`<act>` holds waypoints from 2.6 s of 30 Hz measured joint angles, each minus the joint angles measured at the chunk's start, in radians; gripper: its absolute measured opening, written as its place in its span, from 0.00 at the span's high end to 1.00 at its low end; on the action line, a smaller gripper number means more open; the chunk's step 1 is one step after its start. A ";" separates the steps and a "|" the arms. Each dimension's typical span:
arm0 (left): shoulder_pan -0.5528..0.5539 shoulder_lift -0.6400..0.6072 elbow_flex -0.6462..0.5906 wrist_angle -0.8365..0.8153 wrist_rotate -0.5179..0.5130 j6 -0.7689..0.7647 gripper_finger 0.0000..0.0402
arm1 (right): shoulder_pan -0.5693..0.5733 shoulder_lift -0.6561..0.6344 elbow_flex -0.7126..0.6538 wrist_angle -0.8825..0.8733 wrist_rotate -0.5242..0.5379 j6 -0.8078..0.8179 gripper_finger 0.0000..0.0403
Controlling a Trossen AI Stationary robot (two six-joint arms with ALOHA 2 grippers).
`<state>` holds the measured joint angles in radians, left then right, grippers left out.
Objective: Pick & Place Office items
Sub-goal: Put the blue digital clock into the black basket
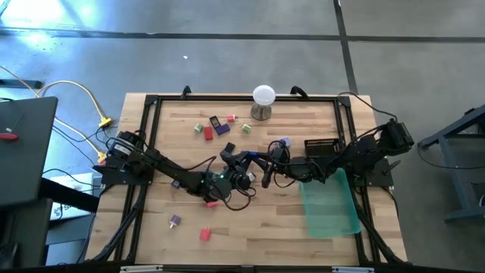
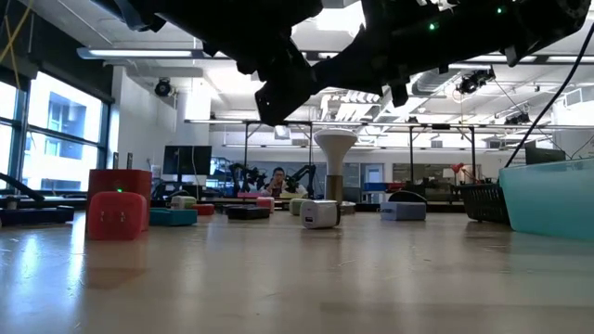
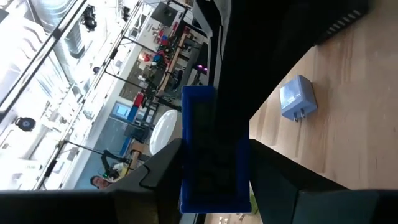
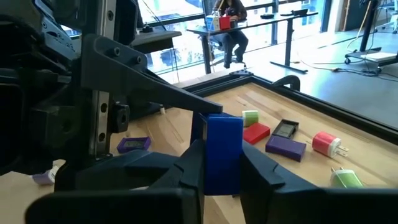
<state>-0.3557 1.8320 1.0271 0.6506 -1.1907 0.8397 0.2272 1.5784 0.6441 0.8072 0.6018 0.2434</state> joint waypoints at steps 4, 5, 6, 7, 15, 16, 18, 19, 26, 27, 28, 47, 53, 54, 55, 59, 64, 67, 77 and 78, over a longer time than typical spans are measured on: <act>-0.012 0.001 0.000 0.001 -0.015 0.001 0.61 | 0.000 0.000 0.000 -0.007 -0.007 -0.005 0.87; -0.018 0.001 0.000 0.002 -0.022 0.009 0.61 | 0.000 0.000 0.000 -0.007 -0.010 -0.006 0.87; -0.024 0.001 0.000 0.003 -0.024 0.015 0.61 | 0.000 0.000 0.001 -0.008 -0.013 -0.008 0.87; -0.031 0.001 0.000 0.004 -0.024 0.019 0.61 | 0.001 0.000 0.001 -0.009 -0.013 -0.008 0.87; -0.053 0.001 0.000 0.012 -0.056 0.080 0.61 | 0.011 0.000 0.002 -0.011 -0.008 -0.035 0.88; -0.053 0.001 0.000 0.012 -0.057 0.077 0.61 | 0.011 0.000 0.002 -0.011 -0.006 -0.038 0.88; -0.053 0.001 0.000 0.012 -0.055 0.070 0.61 | 0.011 0.000 0.002 -0.012 0.000 -0.038 0.88; -0.053 0.001 0.000 0.012 -0.053 0.071 0.61 | 0.011 0.000 0.002 -0.013 0.002 -0.038 0.88; -0.053 0.001 0.000 0.011 -0.053 0.084 0.61 | 0.011 0.000 0.002 -0.015 0.003 -0.038 0.88; -0.053 0.001 0.000 0.011 -0.053 0.088 0.60 | 0.011 0.000 0.002 -0.015 0.003 -0.038 0.88; -0.053 0.001 0.000 0.011 -0.054 0.090 0.59 | 0.011 0.000 0.002 -0.016 0.003 -0.038 0.88; -0.094 0.001 0.000 0.016 -0.091 0.183 0.40 | 0.036 -0.025 0.000 -0.092 0.106 -0.062 0.88; -0.103 0.001 0.000 0.016 -0.108 0.184 0.40 | 0.095 -0.116 0.000 -0.267 0.264 -0.045 0.88; -0.100 0.001 0.000 0.014 -0.110 0.184 0.40 | 0.105 -0.139 0.000 -0.318 0.293 -0.031 0.88; -0.097 0.001 0.000 0.009 -0.111 0.183 0.40 | 0.114 -0.159 0.000 -0.360 0.318 -0.013 0.88; -0.087 0.001 0.000 -0.002 -0.130 0.187 0.41 | 0.143 -0.254 0.000 -0.590 0.401 0.125 0.88; -0.071 0.000 0.000 -0.001 -0.166 0.185 0.42 | 0.156 -0.368 0.001 -0.937 0.426 0.397 0.88; -0.063 0.000 0.000 -0.002 -0.175 0.185 0.42 | 0.155 -0.413 0.001 -1.165 0.421 0.587 0.88; -0.052 0.000 -0.001 -0.003 -0.229 0.194 0.42 | 0.171 -0.588 0.001 -1.627 0.284 0.984 0.88; -0.052 0.000 -0.001 -0.003 -0.233 0.201 0.42 | 0.182 -0.600 0.001 -1.648 0.272 1.008 0.88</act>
<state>-0.4072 1.8324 1.0264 0.6476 -1.4232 1.0404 0.4088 0.9781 0.6449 -0.8407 0.8737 1.2514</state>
